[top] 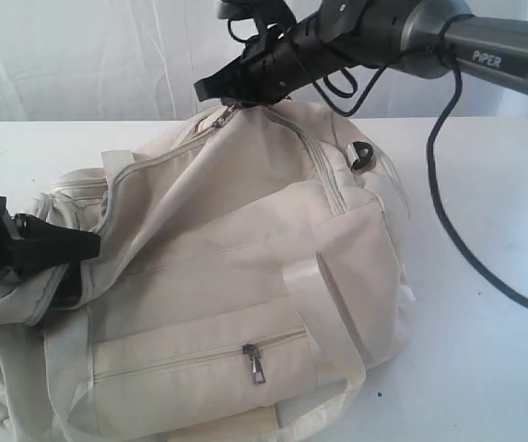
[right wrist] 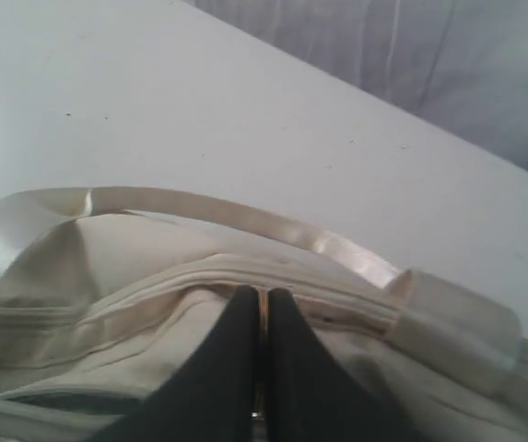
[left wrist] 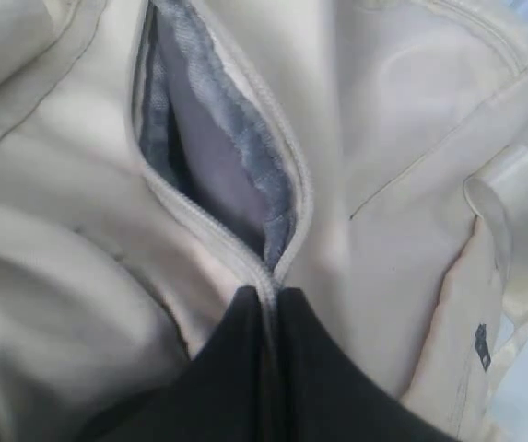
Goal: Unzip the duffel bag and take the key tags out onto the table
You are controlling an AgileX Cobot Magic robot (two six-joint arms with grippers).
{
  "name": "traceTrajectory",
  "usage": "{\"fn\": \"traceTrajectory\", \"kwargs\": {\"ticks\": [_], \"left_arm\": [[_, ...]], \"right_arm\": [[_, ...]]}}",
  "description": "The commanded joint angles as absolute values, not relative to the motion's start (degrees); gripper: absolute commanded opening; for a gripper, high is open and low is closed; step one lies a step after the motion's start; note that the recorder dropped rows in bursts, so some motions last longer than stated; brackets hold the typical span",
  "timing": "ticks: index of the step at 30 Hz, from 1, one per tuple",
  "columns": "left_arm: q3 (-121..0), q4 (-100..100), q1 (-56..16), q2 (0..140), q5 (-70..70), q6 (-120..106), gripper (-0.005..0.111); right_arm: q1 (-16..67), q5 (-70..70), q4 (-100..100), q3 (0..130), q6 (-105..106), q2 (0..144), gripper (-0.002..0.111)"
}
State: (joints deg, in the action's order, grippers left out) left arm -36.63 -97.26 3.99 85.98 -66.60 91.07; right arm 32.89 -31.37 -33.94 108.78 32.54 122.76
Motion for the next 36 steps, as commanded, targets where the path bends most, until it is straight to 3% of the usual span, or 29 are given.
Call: {"fn": "traceTrajectory", "kwargs": {"ticks": [1,14,36], "left_arm": [[-35.94,-99.95,3.25,85.26,-69.96,91.43,0.0],[-36.05,-99.95,3.25,85.26,-69.96,91.43,0.0],[-36.16,-97.89,3.25,74.46,-69.96,89.48,0.0]], "right_arm": [[29.56,-31.02,-32.76,108.72,33.0,119.9,0.0],[25.58,-40.72,-29.02,108.72,33.0,115.43,0.0],[23.36,-42.06,-20.72,108.6,29.73,119.07,0.0]]}}
